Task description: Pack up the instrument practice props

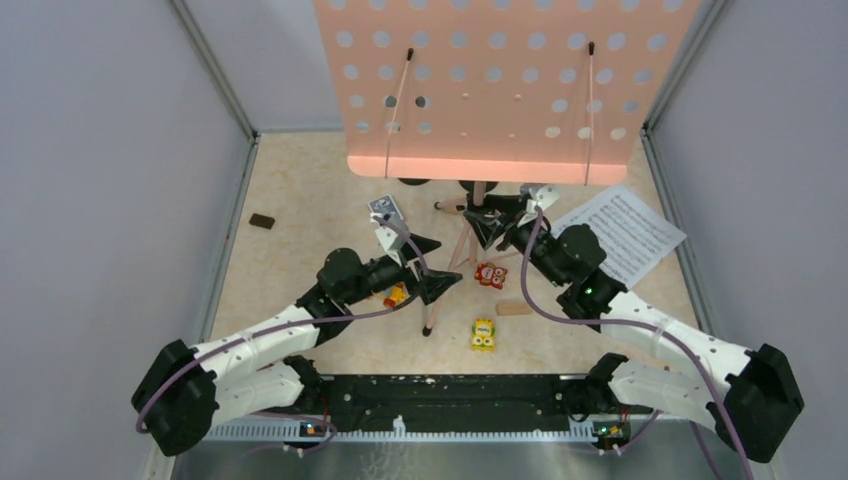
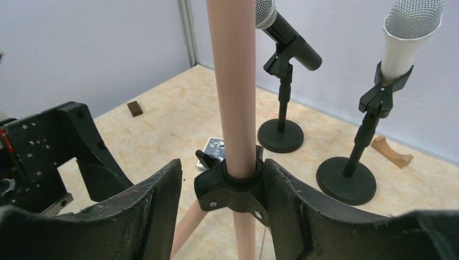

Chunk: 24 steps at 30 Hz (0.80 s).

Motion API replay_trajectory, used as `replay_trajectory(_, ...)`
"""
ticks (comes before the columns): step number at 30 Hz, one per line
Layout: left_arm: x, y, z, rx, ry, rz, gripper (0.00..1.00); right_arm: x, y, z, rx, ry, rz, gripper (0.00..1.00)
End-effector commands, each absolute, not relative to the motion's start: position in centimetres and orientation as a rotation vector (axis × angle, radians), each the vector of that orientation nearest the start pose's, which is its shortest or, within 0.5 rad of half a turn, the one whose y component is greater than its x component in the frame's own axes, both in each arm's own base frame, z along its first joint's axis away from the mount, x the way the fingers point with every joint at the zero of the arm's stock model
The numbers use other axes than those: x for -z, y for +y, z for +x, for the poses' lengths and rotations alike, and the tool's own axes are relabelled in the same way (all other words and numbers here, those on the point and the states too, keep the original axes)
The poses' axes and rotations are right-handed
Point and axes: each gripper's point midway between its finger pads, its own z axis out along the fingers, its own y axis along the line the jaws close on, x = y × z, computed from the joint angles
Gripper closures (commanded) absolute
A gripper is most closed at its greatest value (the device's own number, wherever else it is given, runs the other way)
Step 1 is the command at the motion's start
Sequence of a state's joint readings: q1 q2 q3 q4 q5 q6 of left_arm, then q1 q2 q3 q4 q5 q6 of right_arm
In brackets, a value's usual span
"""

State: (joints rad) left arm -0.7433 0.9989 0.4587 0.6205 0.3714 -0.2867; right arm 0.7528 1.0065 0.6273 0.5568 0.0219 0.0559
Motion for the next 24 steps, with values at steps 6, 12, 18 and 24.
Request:
replay_trajectory(6,-23.4,-33.3,21.3,1.001,1.381,0.759,0.02,-28.8,23.5,24.7,-0.543,1.344,-0.650,0.44)
replay_trajectory(12,-21.6,-34.5,22.1,0.893,1.350,0.815,0.16,-25.2,21.7,26.3,-0.368,1.434,-0.685,0.47)
replay_trajectory(18,-20.4,-35.5,23.4,0.859,1.405,0.808,0.46,-22.2,20.6,29.2,-0.256,1.534,-0.638,0.60)
replay_trajectory(24,-19.1,-34.3,24.4,0.786,1.457,0.751,1.00,-22.1,20.5,30.3,-0.277,1.504,-0.522,1.00)
